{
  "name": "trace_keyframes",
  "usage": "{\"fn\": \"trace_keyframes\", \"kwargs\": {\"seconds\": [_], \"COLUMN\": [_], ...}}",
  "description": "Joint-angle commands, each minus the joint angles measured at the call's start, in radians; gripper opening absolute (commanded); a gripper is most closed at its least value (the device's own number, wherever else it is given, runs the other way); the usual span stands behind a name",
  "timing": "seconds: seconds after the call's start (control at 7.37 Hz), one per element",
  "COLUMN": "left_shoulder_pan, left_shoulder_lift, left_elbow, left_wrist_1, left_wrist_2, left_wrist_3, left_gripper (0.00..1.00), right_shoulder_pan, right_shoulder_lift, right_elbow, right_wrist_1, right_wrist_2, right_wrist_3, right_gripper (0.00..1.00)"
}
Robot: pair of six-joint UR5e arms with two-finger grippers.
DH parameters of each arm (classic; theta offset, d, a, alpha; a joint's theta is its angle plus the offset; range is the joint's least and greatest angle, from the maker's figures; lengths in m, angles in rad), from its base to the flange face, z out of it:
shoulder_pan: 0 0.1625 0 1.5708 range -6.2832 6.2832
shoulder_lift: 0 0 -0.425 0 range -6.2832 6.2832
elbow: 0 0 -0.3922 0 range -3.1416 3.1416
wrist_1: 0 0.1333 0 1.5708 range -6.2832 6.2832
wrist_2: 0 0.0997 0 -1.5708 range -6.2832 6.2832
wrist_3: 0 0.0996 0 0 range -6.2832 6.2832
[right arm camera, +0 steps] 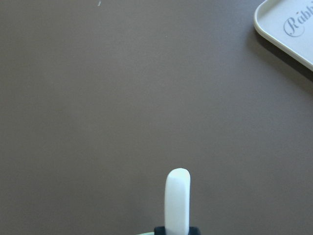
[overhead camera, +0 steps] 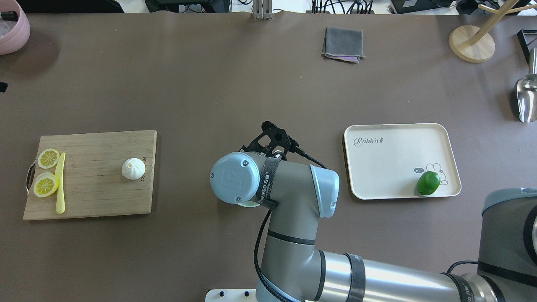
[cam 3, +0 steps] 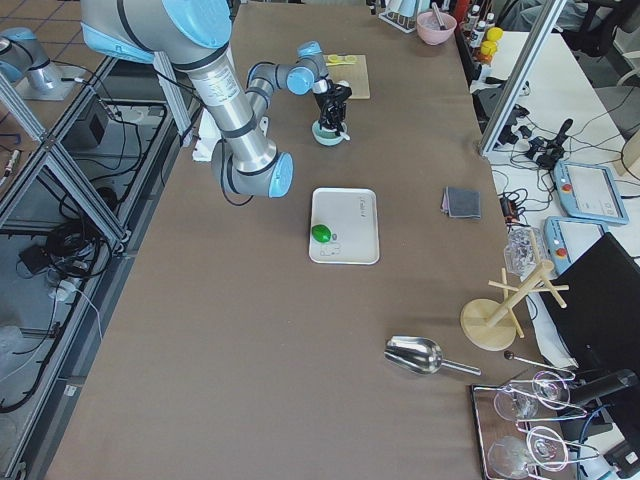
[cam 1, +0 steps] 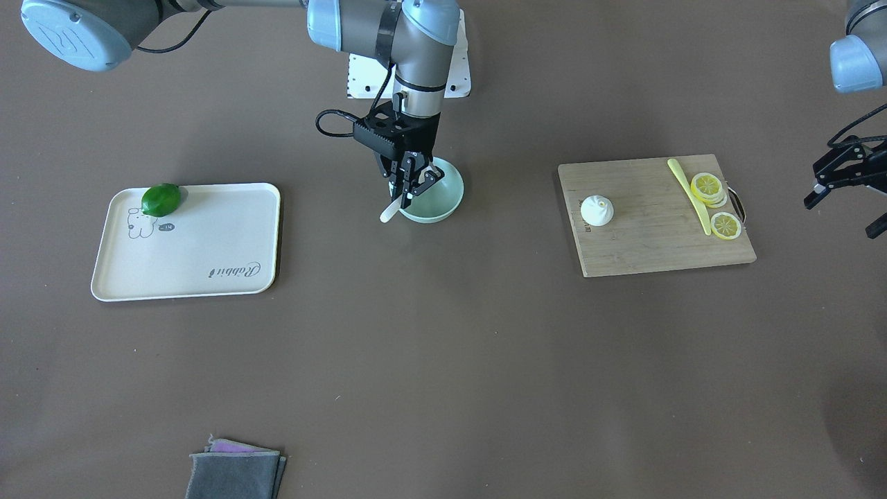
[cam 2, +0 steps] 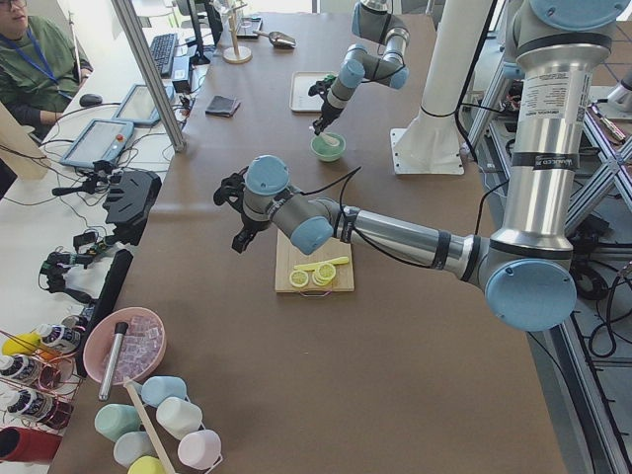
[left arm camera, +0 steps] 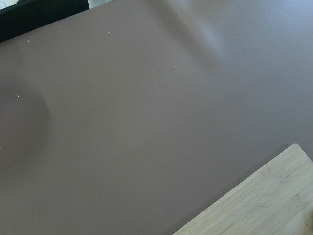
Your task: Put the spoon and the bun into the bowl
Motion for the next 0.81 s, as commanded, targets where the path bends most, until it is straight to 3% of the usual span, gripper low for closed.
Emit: {"fn": "trace_keyframes", "kwargs": {"seconds": [0.0, 0.14, 0.27, 0.54, 0.68], "left_shoulder_pan": [0.001, 0.001, 0.001, 0.001, 0.002], "left_shoulder_lift": [-0.003, -0.003, -0.003, -0.005, -0.008], "left_elbow": [0.006, 0.008, 0.008, 0.009, 0.003], "left_wrist_1": [0.0, 0.0, 0.0, 0.002, 0.002], "left_wrist_2": [0.0, 0.0, 0.0, 0.001, 0.003], "left_wrist_3": [0.001, 0.001, 0.001, -0.003, -0.098], "left_gripper": [0.98, 0.98, 0.98, 0.98, 0.98], "right_shoulder_pan": [-0.003, -0.003, -0.002, 0.062, 0.152], "right_shoulder_lift": [-0.001, -0.002, 0.004, 0.002, -0.014], "right_elbow": [0.001, 0.001, 0.016, 0.114, 0.141], "right_wrist_1": [-0.004, -0.016, -0.036, -0.059, -0.059], "right_wrist_2": [-0.027, -0.044, -0.049, -0.012, 0.106], "right_wrist_3": [-0.007, -0.007, -0.016, -0.158, -0.271], "right_gripper": [0.39, 0.86, 1.0, 1.0, 1.0]}}
